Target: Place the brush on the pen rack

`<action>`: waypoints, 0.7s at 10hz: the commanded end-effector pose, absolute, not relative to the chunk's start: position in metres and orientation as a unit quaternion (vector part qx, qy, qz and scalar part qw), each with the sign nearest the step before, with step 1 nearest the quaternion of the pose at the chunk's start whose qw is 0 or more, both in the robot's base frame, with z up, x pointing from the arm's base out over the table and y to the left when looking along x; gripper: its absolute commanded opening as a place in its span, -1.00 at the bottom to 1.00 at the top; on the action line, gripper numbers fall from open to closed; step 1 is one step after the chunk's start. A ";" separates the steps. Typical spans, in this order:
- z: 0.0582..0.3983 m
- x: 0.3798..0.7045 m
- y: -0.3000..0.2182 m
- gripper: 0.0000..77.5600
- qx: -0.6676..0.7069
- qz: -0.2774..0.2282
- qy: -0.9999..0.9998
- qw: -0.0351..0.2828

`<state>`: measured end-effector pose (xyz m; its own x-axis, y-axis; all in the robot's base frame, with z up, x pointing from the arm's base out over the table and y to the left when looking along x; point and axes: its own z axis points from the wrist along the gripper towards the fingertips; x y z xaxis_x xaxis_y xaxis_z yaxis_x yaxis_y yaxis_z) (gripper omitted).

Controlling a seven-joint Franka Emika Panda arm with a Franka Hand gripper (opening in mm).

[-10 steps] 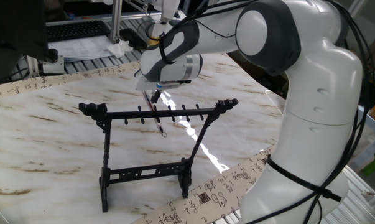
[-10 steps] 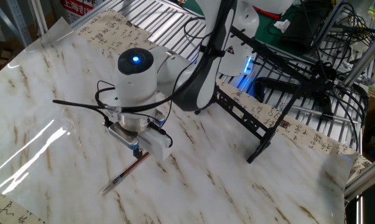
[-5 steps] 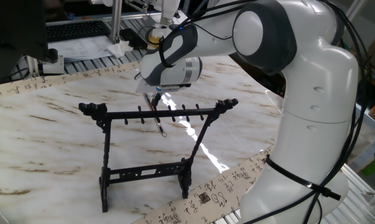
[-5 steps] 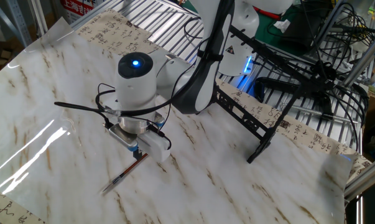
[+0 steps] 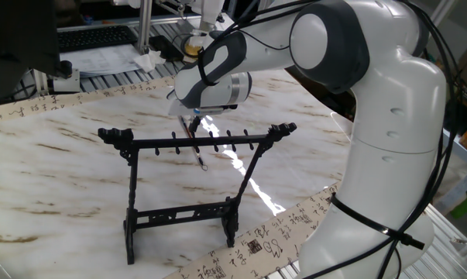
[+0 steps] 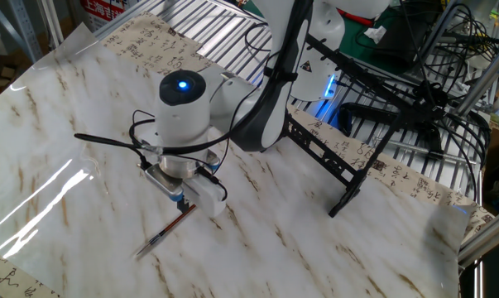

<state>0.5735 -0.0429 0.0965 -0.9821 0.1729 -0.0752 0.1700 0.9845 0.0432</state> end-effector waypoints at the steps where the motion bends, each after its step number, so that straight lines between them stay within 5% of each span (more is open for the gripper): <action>1: 0.098 0.574 -0.043 -1.00 0.095 0.021 0.995 0.030; 7: 0.098 0.574 -0.043 -1.00 0.107 0.019 0.994 0.018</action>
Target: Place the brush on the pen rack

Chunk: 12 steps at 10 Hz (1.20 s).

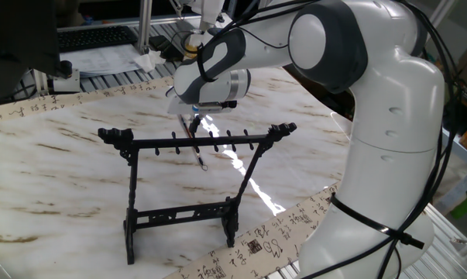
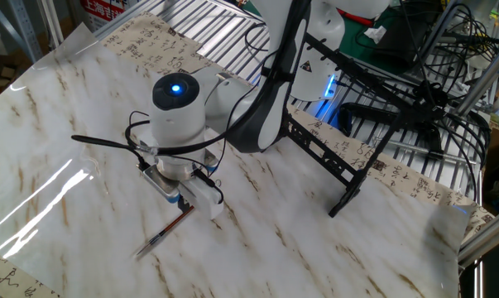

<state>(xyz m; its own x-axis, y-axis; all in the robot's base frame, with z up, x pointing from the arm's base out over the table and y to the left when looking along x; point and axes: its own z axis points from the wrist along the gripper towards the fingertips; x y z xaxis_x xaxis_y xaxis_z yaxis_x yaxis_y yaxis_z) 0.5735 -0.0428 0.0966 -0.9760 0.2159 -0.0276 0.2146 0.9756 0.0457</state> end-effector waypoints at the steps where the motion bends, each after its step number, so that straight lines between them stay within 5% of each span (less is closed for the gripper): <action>1: 0.098 0.574 -0.043 -1.00 0.106 0.019 0.994 0.019; 12: 0.078 0.580 -0.039 -1.00 0.103 0.006 0.994 0.019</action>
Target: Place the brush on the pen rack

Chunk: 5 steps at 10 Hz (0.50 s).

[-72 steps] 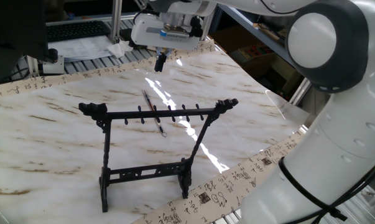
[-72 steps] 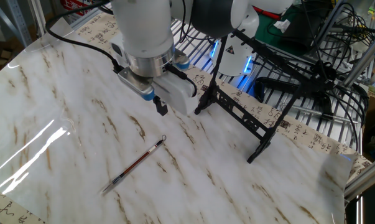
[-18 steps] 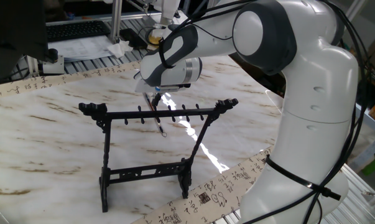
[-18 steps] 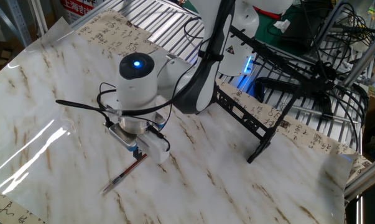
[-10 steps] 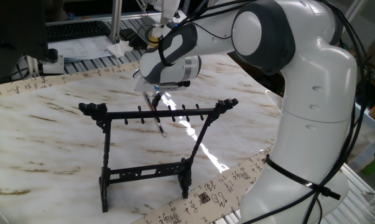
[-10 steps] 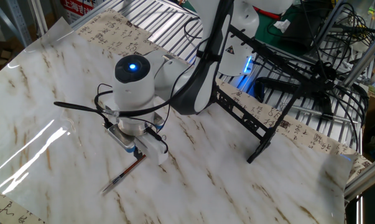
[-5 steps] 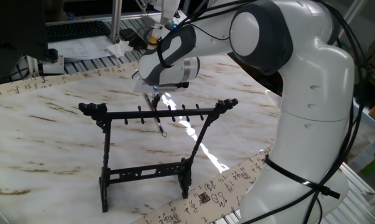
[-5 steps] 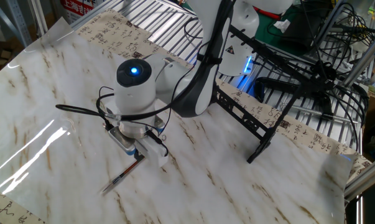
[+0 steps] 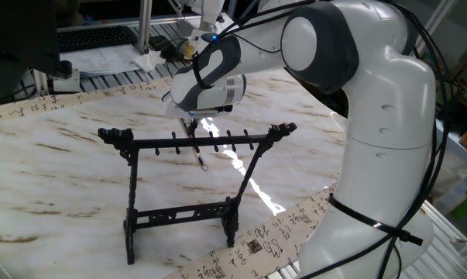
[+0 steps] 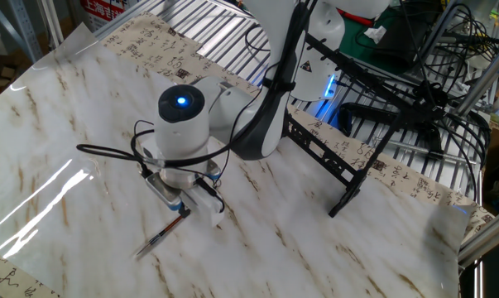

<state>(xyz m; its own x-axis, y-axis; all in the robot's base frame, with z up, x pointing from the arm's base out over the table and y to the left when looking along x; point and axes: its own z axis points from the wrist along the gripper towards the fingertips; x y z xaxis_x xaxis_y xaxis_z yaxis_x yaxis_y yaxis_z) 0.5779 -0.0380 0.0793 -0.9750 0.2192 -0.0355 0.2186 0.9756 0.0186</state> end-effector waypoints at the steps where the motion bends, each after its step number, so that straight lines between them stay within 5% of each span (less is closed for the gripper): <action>1: 0.077 0.580 -0.038 -1.00 0.101 0.006 0.995 0.019; 5: 0.074 0.581 -0.040 -1.00 0.086 0.006 0.996 0.020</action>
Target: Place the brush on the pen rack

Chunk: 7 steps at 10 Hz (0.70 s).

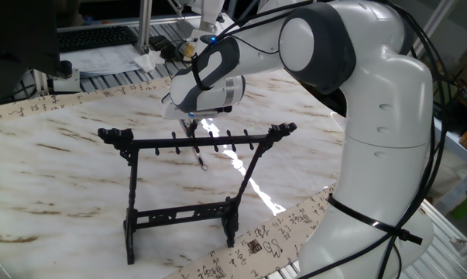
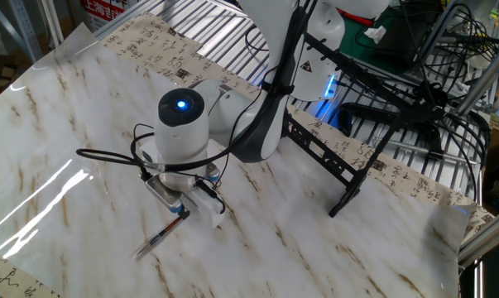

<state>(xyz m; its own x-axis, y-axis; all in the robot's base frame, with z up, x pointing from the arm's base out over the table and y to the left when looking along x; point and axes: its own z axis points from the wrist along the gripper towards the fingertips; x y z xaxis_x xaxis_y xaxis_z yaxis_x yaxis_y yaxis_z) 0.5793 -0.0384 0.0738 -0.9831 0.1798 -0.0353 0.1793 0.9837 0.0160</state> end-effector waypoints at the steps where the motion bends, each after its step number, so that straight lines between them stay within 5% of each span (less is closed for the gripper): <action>1: 0.072 0.582 -0.041 -1.00 0.084 0.006 0.996 0.021; 2: 0.072 0.582 -0.041 -1.00 0.084 0.006 0.996 0.021; 3: 0.072 0.582 -0.041 0.99 0.086 0.006 0.996 0.021; 7: 0.072 0.582 -0.041 0.99 0.086 0.006 0.996 0.021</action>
